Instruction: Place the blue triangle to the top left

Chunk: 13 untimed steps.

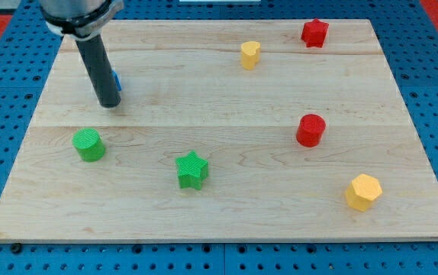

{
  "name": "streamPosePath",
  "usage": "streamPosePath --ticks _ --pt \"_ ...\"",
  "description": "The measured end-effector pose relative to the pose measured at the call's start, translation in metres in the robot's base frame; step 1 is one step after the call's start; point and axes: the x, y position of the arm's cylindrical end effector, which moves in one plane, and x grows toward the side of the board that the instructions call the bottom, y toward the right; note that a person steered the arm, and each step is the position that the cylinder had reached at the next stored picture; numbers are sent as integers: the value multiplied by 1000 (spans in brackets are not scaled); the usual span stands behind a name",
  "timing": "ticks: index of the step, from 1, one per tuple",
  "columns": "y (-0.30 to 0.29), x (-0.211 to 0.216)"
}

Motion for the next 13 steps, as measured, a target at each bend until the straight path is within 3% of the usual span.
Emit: streamPosePath --ticks 2,4,6,8,10,11,13 --pt "-22 -66" --pt "-70 -65" --pt "-19 -137" --pt "-10 -106" --pt "75 -146" --pt "25 -157" --pt "27 -138"
